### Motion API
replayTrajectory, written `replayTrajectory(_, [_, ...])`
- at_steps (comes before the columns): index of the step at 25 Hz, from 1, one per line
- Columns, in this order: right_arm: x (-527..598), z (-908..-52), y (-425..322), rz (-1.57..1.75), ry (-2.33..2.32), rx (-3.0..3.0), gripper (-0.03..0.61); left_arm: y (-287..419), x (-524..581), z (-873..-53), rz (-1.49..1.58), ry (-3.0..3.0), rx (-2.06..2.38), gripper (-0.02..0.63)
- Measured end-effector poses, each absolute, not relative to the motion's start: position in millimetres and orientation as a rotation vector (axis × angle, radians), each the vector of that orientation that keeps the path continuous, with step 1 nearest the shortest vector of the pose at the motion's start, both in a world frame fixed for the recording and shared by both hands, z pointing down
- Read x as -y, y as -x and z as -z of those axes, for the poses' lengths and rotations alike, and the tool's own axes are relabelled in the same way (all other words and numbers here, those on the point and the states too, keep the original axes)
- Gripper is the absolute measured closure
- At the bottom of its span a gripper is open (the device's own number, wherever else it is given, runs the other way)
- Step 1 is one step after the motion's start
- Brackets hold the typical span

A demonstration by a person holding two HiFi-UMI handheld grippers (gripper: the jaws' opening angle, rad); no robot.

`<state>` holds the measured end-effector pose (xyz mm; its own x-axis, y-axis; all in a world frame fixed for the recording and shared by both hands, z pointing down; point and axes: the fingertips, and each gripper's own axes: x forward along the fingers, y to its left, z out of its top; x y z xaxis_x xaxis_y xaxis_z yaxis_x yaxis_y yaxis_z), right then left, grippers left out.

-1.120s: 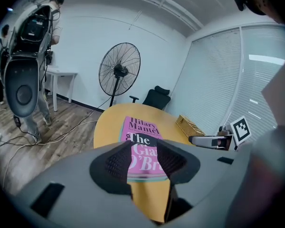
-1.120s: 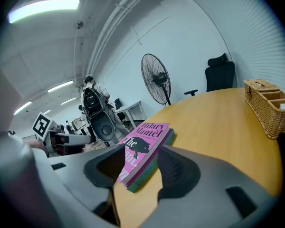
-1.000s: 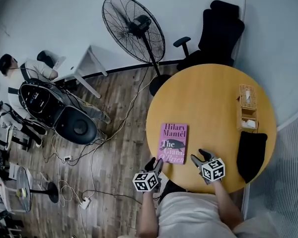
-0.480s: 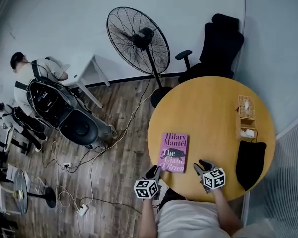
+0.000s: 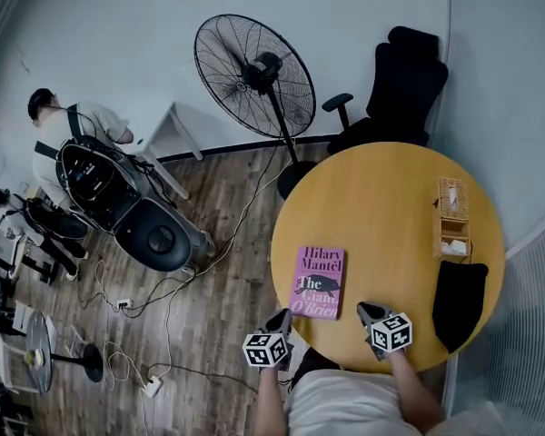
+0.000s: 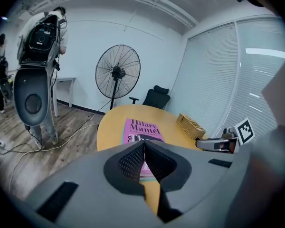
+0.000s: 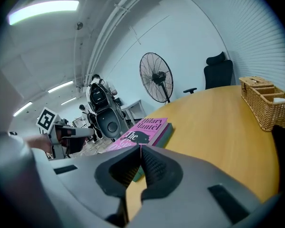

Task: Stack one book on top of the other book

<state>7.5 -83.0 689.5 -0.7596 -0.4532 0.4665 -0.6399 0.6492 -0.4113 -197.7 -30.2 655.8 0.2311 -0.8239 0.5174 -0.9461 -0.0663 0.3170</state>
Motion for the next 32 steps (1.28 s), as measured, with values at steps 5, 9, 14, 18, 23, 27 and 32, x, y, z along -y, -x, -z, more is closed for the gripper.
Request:
replayTrajectory(5, [85,-689,-12,-0.799,-0.869,2.556,0.557,198,35,-654,-0.241,-1.919,1.626,0.584])
replayTrajectory(9, [86,-688,-18,-0.793,-0.870,2.559,0.557,195,43,-657,-0.244,-1.912,1.618,0.584])
replayTrajectory(14, [83,-689,-22,-0.777,-0.836,2.577,0.557,186,52,-659,-0.238,-1.918,1.573,0.586])
replayTrajectory(18, [83,-688,-23,-0.758,-0.811,2.585,0.557,185,56,-660,-0.242,-1.921,1.574,0.586])
replayTrajectory(23, [80,-682,-19,-0.755,-0.807,2.584,0.557,191,53,-655,-0.229,-1.911,1.577,0.586])
replayTrajectory(27, [76,-680,-18,-0.761,-0.810,2.580,0.557,194,49,-653,-0.219,-1.909,1.579,0.586])
replayTrajectory(32, [73,-684,-21,-0.762,-0.800,2.576,0.558,194,48,-656,-0.205,-1.901,1.587,0.586])
